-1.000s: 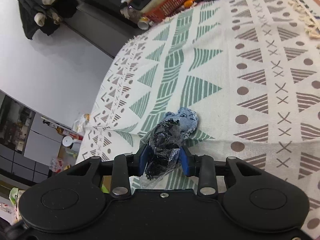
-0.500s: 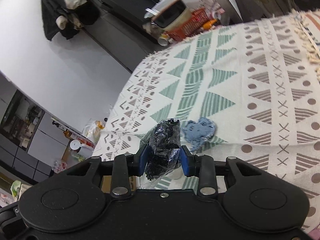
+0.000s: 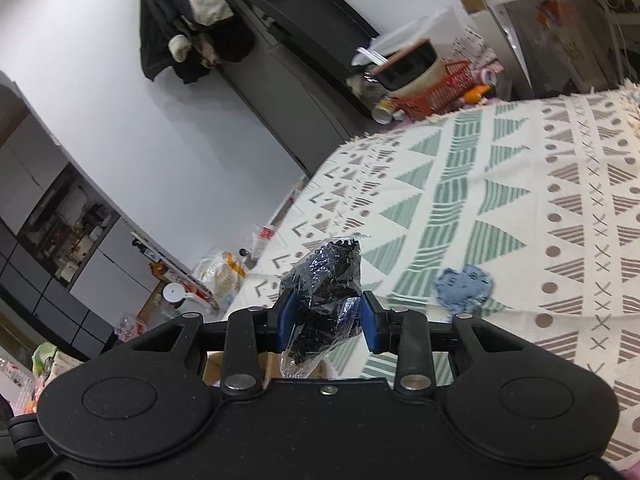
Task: Organize soft objects
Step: 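Carry the burger plush and clear bag over the box and open both grippers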
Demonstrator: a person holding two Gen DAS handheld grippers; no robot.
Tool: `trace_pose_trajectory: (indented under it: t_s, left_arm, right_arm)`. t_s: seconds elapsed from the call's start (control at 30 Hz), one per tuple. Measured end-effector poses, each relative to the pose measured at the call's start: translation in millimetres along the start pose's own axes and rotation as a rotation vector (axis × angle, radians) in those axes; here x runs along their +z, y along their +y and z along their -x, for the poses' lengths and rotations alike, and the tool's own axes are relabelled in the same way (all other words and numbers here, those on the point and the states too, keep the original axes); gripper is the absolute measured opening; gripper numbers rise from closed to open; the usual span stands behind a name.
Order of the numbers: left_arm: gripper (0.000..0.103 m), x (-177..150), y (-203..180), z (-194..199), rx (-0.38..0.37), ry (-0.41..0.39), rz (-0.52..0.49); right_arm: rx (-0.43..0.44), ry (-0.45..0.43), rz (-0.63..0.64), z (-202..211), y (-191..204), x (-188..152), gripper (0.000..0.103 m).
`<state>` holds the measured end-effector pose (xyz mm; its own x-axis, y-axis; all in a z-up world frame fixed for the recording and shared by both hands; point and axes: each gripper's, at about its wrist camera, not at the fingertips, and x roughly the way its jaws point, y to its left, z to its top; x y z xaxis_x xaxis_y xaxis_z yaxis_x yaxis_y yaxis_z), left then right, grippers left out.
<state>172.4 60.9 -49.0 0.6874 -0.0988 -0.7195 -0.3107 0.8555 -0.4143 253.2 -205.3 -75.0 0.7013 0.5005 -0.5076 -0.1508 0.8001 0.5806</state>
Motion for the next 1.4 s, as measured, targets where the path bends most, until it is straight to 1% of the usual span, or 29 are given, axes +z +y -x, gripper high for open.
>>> trace_pose_trajectory:
  t_s: [0.2, 0.4, 0.63, 0.9, 0.97, 1.03, 1.07, 1.1, 1.13, 1.17, 1.2, 1.23, 1.3, 1.37, 1.4]
  left_arm:
    - [0.040, 6, 20, 7, 0.016, 0.003, 0.015]
    - [0.040, 9, 39, 10, 0.039, 0.014, 0.032]
    - [0.040, 15, 65, 1, 0.075, 0.040, 0.073]
    - [0.041, 16, 85, -19, 0.148, 0.088, 0.114]
    - [0.044, 15, 87, -23, 0.169, 0.098, 0.111]
    - [0.047, 16, 90, -27, 0.185, 0.127, 0.119]
    - [0.051, 16, 91, -30, 0.189, 0.144, 0.126]
    - [0.054, 17, 92, -32, 0.191, 0.155, 0.131]
    - [0.055, 17, 93, -33, 0.192, 0.158, 0.131]
    - [0.058, 18, 92, -34, 0.196, 0.154, 0.125]
    - [0.062, 18, 90, -34, 0.204, 0.149, 0.118]
    - [0.064, 19, 88, -33, 0.212, 0.143, 0.111]
    - [0.069, 20, 82, -33, 0.214, 0.131, 0.100]
    - [0.072, 21, 76, -34, 0.214, 0.121, 0.086]
    - [0.073, 22, 73, -34, 0.215, 0.119, 0.083]
  right_arm:
    - [0.032, -0.012, 0.036, 3, 22, -5, 0.034]
    - [0.051, 0.005, 0.067, -6, 41, -11, 0.034]
    - [0.062, 0.051, 0.101, -26, 59, -23, 0.034]
    - [0.067, 0.109, 0.118, -49, 70, -34, 0.034]
    - [0.073, 0.120, 0.122, -55, 73, -36, 0.034]
    - [0.083, 0.137, 0.118, -62, 75, -39, 0.034]
    - [0.102, 0.143, 0.116, -65, 76, -40, 0.034]
    - [0.133, 0.147, 0.123, -67, 79, -42, 0.039]
    - [0.149, 0.151, 0.139, -70, 81, -43, 0.048]
    - [0.146, 0.157, 0.146, -72, 83, -44, 0.057]
    - [0.135, 0.155, 0.135, -72, 81, -44, 0.074]
    - [0.128, 0.145, 0.115, -71, 78, -44, 0.078]
    - [0.119, 0.147, 0.097, -69, 74, -41, 0.078]
    - [0.104, 0.143, 0.073, -64, 67, -37, 0.083]
    - [0.095, 0.138, 0.061, -62, 64, -36, 0.088]
